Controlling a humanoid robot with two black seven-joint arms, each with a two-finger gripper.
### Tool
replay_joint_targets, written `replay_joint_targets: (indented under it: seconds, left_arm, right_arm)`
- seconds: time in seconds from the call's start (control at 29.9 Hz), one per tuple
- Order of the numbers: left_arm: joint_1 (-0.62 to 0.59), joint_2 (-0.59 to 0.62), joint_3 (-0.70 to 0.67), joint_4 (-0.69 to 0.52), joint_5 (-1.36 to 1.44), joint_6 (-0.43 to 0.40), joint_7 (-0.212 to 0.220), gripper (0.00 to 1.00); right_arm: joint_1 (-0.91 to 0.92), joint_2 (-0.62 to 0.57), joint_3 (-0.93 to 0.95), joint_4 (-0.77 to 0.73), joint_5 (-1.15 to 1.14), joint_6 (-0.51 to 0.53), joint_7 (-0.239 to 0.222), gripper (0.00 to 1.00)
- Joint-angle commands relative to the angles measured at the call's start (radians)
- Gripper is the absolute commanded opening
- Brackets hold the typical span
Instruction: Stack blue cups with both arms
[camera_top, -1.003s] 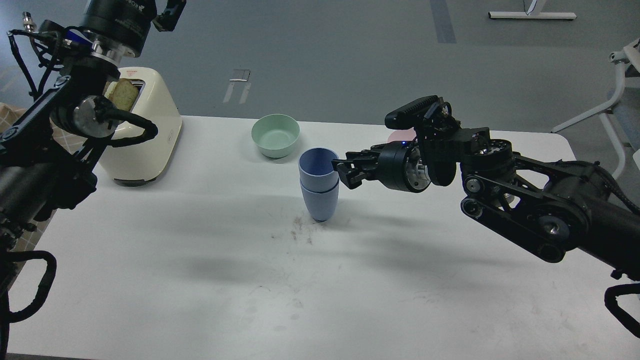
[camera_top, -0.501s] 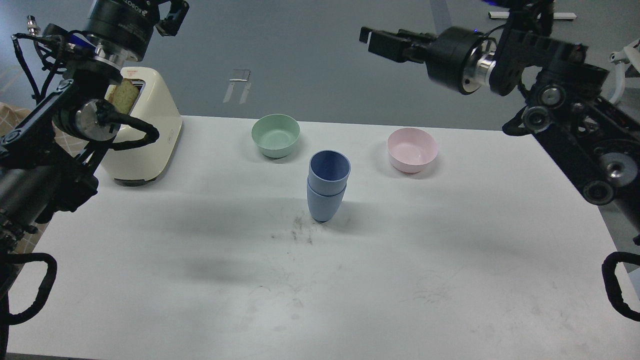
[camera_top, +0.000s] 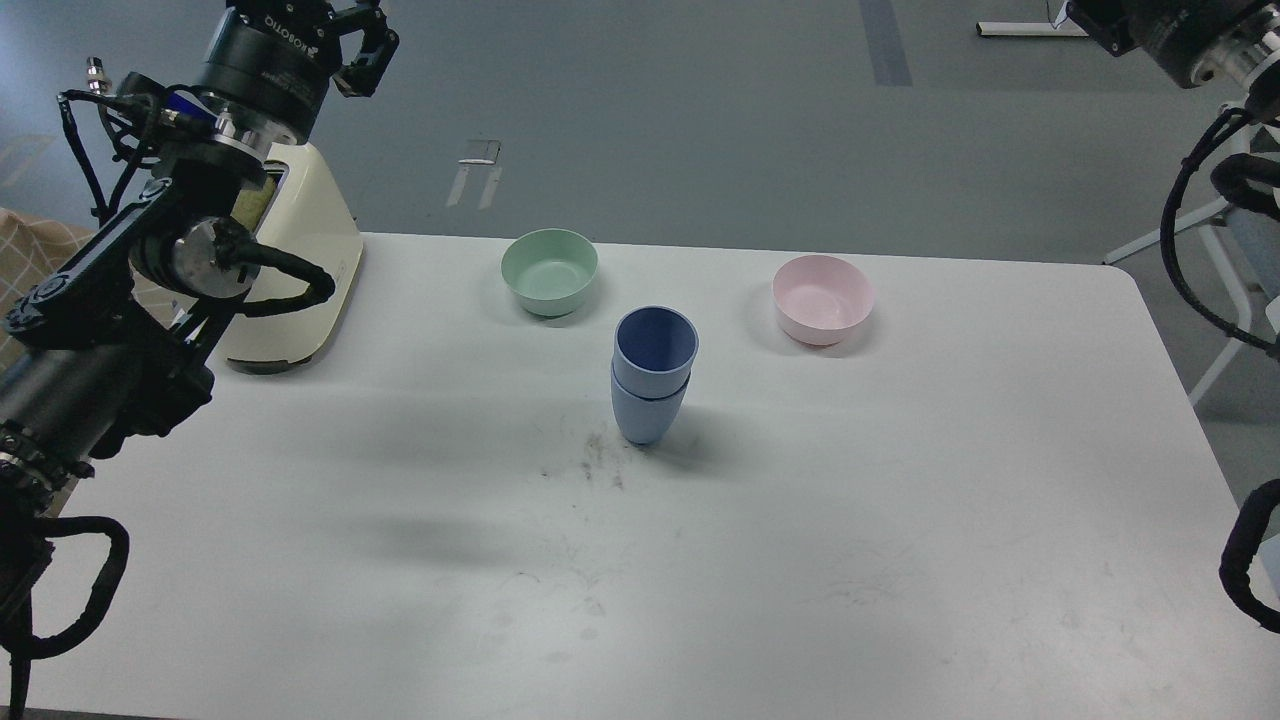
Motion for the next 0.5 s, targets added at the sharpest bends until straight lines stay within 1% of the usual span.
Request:
replay_joint_targets:
  seconds: [0.0,0.1,0.17,0.23,0.27,0.47]
  left_arm:
    - [0.0,0.01,-0.004,0.004,-0.005,-0.028,0.0,0.98]
    - [0.009,0.011,-0.009,0.006,-0.011,-0.045,0.001,0.98]
    - [0.022,0.01,-0.018,0.006,-0.012,-0.047,0.019,0.98]
    - [0.022,0.01,-0.02,0.006,-0.014,-0.045,0.03,0.98]
    - [0.022,0.01,-0.02,0.006,-0.015,-0.045,0.039,0.98]
    - [0.02,0.005,-0.023,0.006,-0.017,-0.044,0.042,0.98]
  right_arm:
    - [-0.054,0.001,0.071,-0.029,0.159,-0.017,0.0,1.0]
    - [-0.106,0.006,0.093,-0.032,0.271,-0.063,0.0,1.0]
    - [-0.129,0.006,0.098,-0.035,0.348,-0.114,0.0,1.0]
    - [-0.143,0.006,0.098,-0.035,0.367,-0.137,0.0,1.0]
    - [-0.158,0.006,0.099,-0.03,0.371,-0.145,0.0,1.0]
    - [-0.198,0.009,0.138,-0.024,0.371,-0.14,0.002,1.0]
